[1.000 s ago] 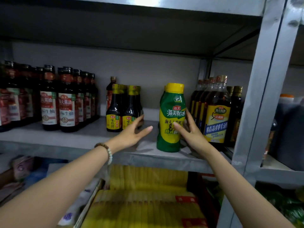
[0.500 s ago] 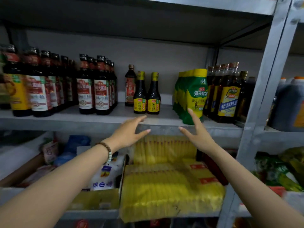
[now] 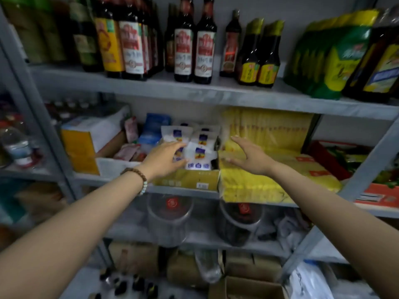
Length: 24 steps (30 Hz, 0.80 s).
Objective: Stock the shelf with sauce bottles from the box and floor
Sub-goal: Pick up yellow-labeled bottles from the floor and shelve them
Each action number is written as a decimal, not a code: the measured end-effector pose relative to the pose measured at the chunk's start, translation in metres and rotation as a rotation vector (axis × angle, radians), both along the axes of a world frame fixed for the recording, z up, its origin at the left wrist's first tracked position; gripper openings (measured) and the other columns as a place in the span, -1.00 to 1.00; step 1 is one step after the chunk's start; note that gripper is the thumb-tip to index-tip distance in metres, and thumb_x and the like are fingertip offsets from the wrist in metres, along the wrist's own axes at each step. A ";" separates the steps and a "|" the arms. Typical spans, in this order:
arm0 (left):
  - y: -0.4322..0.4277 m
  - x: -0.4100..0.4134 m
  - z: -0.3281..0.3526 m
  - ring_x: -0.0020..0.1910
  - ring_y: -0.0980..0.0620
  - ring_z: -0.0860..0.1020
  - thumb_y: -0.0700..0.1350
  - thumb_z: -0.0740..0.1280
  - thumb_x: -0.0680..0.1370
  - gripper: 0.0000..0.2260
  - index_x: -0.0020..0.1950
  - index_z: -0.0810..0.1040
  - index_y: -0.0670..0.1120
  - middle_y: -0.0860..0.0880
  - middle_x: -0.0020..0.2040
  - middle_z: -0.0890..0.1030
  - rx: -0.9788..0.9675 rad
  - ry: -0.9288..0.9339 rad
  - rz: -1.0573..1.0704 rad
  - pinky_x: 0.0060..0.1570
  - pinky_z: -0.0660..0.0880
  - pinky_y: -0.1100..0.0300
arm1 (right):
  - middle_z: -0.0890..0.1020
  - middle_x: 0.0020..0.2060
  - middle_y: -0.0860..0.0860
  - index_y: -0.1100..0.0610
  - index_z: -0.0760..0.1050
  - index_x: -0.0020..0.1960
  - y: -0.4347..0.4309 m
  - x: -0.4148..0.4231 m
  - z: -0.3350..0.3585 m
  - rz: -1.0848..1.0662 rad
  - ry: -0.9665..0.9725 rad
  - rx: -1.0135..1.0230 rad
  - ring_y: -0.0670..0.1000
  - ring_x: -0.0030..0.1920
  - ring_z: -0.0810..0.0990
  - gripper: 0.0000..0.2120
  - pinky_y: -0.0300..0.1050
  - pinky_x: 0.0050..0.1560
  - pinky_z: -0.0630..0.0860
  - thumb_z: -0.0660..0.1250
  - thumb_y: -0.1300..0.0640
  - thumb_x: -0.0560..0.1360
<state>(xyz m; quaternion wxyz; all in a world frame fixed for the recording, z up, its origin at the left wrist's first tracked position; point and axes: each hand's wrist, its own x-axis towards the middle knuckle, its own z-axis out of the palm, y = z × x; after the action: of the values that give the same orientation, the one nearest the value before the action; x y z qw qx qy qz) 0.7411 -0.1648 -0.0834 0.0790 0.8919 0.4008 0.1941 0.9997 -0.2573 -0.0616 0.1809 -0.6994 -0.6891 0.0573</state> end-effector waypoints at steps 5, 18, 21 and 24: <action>-0.017 -0.054 -0.058 0.26 -0.09 0.45 0.13 0.30 0.52 -0.52 0.39 0.38 -0.03 -0.07 0.33 0.48 -0.129 0.064 0.084 0.13 0.42 0.09 | 0.20 0.51 0.08 0.12 0.12 0.52 0.010 -0.035 -0.057 0.084 -0.001 -0.180 0.09 0.50 0.16 -0.27 -0.03 0.47 0.13 0.32 -0.14 0.49; 0.003 -0.196 -0.200 0.44 -0.10 0.25 0.17 0.18 0.57 -0.43 0.51 0.16 -0.04 -0.06 0.50 0.23 -0.552 0.226 0.209 0.35 0.28 0.01 | 0.10 0.53 0.06 0.09 0.08 0.53 0.043 -0.159 -0.218 0.100 0.209 -0.467 0.08 0.53 0.04 -0.28 -0.01 0.50 0.05 0.34 -0.03 0.50; 0.030 -0.237 -0.243 0.40 -0.10 0.30 0.14 0.21 0.57 -0.44 0.50 0.19 -0.05 -0.08 0.48 0.28 -0.592 0.218 0.202 0.30 0.33 0.02 | 0.13 0.52 0.05 0.10 0.08 0.52 0.053 -0.202 -0.261 0.065 0.258 -0.503 0.08 0.52 0.10 -0.29 -0.10 0.44 0.08 0.35 0.00 0.51; 0.055 -0.269 -0.296 0.40 -0.10 0.31 0.11 0.24 0.56 -0.44 0.49 0.21 -0.08 -0.10 0.47 0.29 -0.646 0.199 0.191 0.32 0.33 0.03 | 0.18 0.51 0.07 0.14 0.13 0.51 0.062 -0.245 -0.315 -0.007 0.320 -0.523 0.08 0.50 0.16 -0.30 -0.13 0.45 0.09 0.37 0.01 0.49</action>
<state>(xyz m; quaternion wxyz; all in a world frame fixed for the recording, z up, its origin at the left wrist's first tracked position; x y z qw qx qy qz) 0.4717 -0.1096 -0.3797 0.2990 0.7939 0.5289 -0.0239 0.7551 -0.1951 -0.3765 0.1014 -0.7067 -0.6113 0.3416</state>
